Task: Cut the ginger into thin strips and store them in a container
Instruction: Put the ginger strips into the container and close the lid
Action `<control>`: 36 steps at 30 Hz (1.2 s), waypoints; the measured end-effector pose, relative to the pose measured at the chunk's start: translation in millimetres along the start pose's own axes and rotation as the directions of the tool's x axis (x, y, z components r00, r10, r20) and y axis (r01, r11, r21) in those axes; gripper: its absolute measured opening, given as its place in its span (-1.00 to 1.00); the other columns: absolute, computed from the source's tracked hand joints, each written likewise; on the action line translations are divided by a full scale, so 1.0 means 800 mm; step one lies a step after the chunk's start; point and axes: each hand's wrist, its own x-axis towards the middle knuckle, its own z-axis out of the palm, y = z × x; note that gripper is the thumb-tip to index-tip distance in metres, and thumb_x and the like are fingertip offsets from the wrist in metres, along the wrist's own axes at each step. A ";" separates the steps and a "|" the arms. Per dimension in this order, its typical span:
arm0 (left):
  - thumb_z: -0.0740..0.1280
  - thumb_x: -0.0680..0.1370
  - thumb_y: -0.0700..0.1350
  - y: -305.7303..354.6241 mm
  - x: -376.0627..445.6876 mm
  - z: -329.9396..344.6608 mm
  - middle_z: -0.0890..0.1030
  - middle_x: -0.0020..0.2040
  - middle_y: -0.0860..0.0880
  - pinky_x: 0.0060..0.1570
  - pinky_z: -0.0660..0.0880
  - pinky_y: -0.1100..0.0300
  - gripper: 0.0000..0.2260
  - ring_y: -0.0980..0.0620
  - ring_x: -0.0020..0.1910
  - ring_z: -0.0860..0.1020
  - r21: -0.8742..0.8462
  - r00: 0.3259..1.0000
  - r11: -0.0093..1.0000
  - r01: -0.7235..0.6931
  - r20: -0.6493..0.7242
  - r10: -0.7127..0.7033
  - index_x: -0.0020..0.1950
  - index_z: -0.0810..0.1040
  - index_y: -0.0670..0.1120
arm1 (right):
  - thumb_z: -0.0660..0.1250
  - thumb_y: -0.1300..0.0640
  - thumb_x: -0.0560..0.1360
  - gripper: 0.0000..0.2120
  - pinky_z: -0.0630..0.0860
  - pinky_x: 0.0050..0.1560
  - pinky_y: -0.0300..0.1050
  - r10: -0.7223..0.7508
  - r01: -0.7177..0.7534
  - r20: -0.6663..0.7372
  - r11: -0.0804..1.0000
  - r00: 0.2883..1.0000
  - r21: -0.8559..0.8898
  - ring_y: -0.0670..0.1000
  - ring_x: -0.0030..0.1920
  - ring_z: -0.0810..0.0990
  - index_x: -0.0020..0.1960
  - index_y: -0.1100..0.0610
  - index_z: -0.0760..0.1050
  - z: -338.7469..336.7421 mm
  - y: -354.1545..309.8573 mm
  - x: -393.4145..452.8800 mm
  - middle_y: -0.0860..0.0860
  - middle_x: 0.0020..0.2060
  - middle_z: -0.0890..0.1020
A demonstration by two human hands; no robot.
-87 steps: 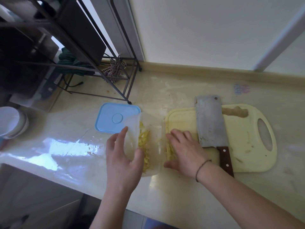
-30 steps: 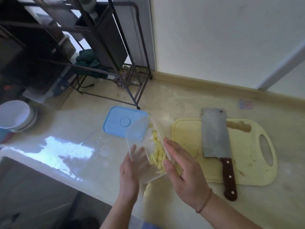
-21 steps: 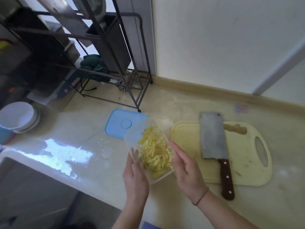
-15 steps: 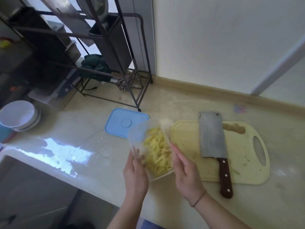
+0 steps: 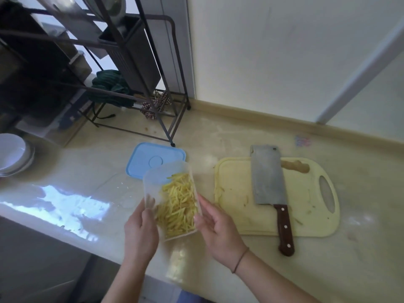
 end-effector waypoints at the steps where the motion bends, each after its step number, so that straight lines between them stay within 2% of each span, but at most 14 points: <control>1: 0.07 0.48 0.04 -0.004 0.004 -0.006 0.61 0.26 0.00 0.34 0.48 -0.18 -0.40 -0.03 0.23 0.61 0.037 1.000 0.999 -0.001 0.004 0.001 0.51 0.43 -0.04 | 0.30 -0.15 0.57 -0.42 0.34 0.54 -0.24 0.016 -0.016 0.027 1.000 0.999 0.006 -0.27 0.50 0.39 0.54 -0.12 0.23 0.003 0.004 0.001 -0.17 0.51 0.42; 7: 0.04 0.52 0.10 -0.003 0.004 -0.015 0.65 0.13 0.00 0.24 0.54 -0.16 -0.43 -0.11 0.17 0.62 0.212 0.998 0.975 -0.061 -0.010 0.065 0.44 0.52 -0.06 | 0.21 -0.27 0.53 -0.24 0.32 0.59 -0.10 -0.011 0.016 0.055 0.995 0.998 -0.098 -0.22 0.55 0.34 0.63 0.05 0.27 0.007 0.013 0.000 -0.10 0.56 0.41; 11: 0.03 0.50 0.02 -0.001 0.010 -0.020 0.66 0.13 0.05 0.23 0.53 -0.13 -0.44 -0.09 0.15 0.62 0.206 0.998 0.977 -0.062 -0.003 0.064 0.44 0.52 -0.02 | 0.20 -0.28 0.53 -0.26 0.33 0.56 -0.22 -0.033 0.044 0.090 0.992 0.995 -0.116 -0.23 0.53 0.37 0.61 0.07 0.32 0.006 0.015 0.000 -0.10 0.54 0.44; 13: 0.06 0.55 0.01 0.005 0.011 -0.022 0.67 0.12 0.06 0.13 0.54 0.05 -0.50 0.03 0.09 0.63 0.214 0.998 0.975 -0.054 -0.002 0.055 0.42 0.54 -0.02 | 0.20 -0.29 0.52 -0.29 0.42 0.46 -0.26 -0.047 0.056 0.060 0.986 0.997 -0.157 -0.27 0.44 0.44 0.55 0.09 0.43 -0.005 0.016 -0.002 -0.15 0.45 0.51; 16: 0.13 0.66 -0.21 0.011 0.013 -0.023 0.64 0.13 0.14 0.06 0.45 0.32 -0.61 0.26 0.03 0.56 0.211 0.996 0.975 -0.072 -0.039 0.082 0.44 0.50 0.06 | 0.27 -0.09 0.54 -0.54 0.59 0.17 -0.13 -0.238 0.150 -0.182 0.905 0.954 -0.399 -0.18 0.17 0.57 0.30 0.15 0.64 -0.036 0.030 -0.002 -0.07 0.15 0.68; 18: 0.18 0.65 -0.23 0.009 0.011 -0.022 0.56 0.36 0.01 0.31 0.41 0.12 -0.59 0.04 0.27 0.53 0.225 0.985 0.966 -0.130 -0.083 0.152 0.49 0.45 0.00 | 0.34 0.07 0.54 -0.68 0.64 0.13 -0.04 -0.336 0.133 -0.216 0.767 0.917 -0.628 0.00 0.10 0.62 0.22 0.16 0.68 -0.056 0.037 0.006 0.03 0.08 0.68; 20: 0.22 0.60 -0.16 0.009 0.004 -0.013 0.49 0.42 -0.08 0.41 0.33 -0.01 -0.60 -0.10 0.40 0.42 0.349 0.909 0.881 -0.319 -0.150 0.388 0.45 0.48 -0.11 | 0.44 0.11 0.54 -0.67 0.58 0.16 -0.01 -0.262 0.079 -0.123 0.646 0.957 -0.759 0.11 0.12 0.57 0.29 0.12 0.63 -0.065 0.036 0.017 0.03 0.14 0.61; 23: 0.24 0.55 -0.16 0.013 -0.014 0.012 0.55 0.31 -0.16 0.40 0.34 0.02 -0.66 -0.16 0.34 0.45 0.427 0.654 0.606 -0.671 -0.043 0.755 0.31 0.53 -0.14 | 0.71 0.08 0.23 -0.59 0.59 -0.26 -0.09 -0.323 0.112 -0.053 0.472 0.945 -0.874 0.07 -0.15 0.59 0.04 0.01 0.69 -0.063 0.036 0.037 -0.02 -0.08 0.62; 25: 0.27 0.54 -0.22 0.026 -0.029 0.036 0.57 0.27 -0.11 0.37 0.37 0.08 -0.72 -0.13 0.30 0.49 0.300 0.503 0.454 -0.839 0.109 0.858 0.24 0.55 -0.10 | 0.74 0.15 0.12 -0.64 0.47 -0.41 -0.12 -0.389 0.139 -0.031 0.401 0.921 -0.905 0.07 -0.26 0.57 -0.17 0.01 0.68 -0.064 0.042 0.047 -0.03 -0.22 0.59; 27: 0.28 0.52 -0.28 0.030 -0.038 0.066 0.58 0.24 -0.05 0.31 0.43 0.13 -0.74 -0.07 0.24 0.53 0.192 0.418 0.377 -0.906 0.272 0.867 0.18 0.58 -0.10 | 0.69 0.24 0.13 -0.70 0.45 -0.39 -0.10 -0.454 0.164 -0.019 0.361 0.891 -0.918 0.08 -0.27 0.56 -0.29 0.03 0.62 -0.073 0.049 0.049 -0.04 -0.29 0.58; 28: 0.28 0.52 -0.28 0.027 -0.039 0.081 0.58 0.23 -0.05 0.27 0.46 0.15 -0.74 -0.06 0.22 0.54 0.178 0.427 0.389 -0.904 0.340 0.838 0.18 0.60 -0.10 | 0.66 0.22 0.19 -0.75 0.47 -0.38 -0.08 -0.483 0.161 -0.028 0.346 0.875 -0.924 0.08 -0.26 0.55 -0.30 0.03 0.61 -0.079 0.054 0.047 -0.04 -0.30 0.58; 30: 0.27 0.52 -0.21 0.021 -0.037 0.107 0.57 0.26 -0.04 0.24 0.49 0.17 -0.71 -0.04 0.23 0.54 0.214 0.545 0.504 -0.837 0.406 0.733 0.22 0.59 -0.07 | 0.51 0.10 0.39 -0.90 0.50 -0.34 -0.05 -0.545 0.165 -0.038 0.319 0.837 -0.933 0.06 -0.18 0.50 -0.27 0.03 0.62 -0.092 0.064 0.042 -0.06 -0.28 0.60; 33: 0.34 0.47 -0.19 0.014 -0.027 0.134 0.55 0.32 -0.15 0.23 0.56 -0.03 -0.64 -0.16 0.27 0.54 0.357 0.705 0.611 -0.706 0.431 0.563 0.26 0.59 -0.12 | 0.22 0.02 0.51 -0.74 0.55 -0.24 -0.04 -0.552 0.198 -0.024 0.338 0.833 -0.920 0.04 -0.08 0.38 -0.19 0.04 0.66 -0.103 0.068 0.036 -0.05 -0.20 0.64; 36: 0.38 0.43 -0.19 0.013 -0.019 0.146 0.55 0.31 -0.26 0.25 0.49 -0.14 -0.59 -0.32 0.26 0.52 0.457 0.764 0.614 -0.644 0.427 0.484 0.27 0.57 -0.20 | 0.25 0.02 0.51 -0.75 0.50 -0.09 -0.05 -0.590 0.245 -0.032 0.382 0.807 -0.891 0.03 -0.03 0.41 -0.08 0.05 0.69 -0.118 0.062 0.026 -0.03 -0.12 0.66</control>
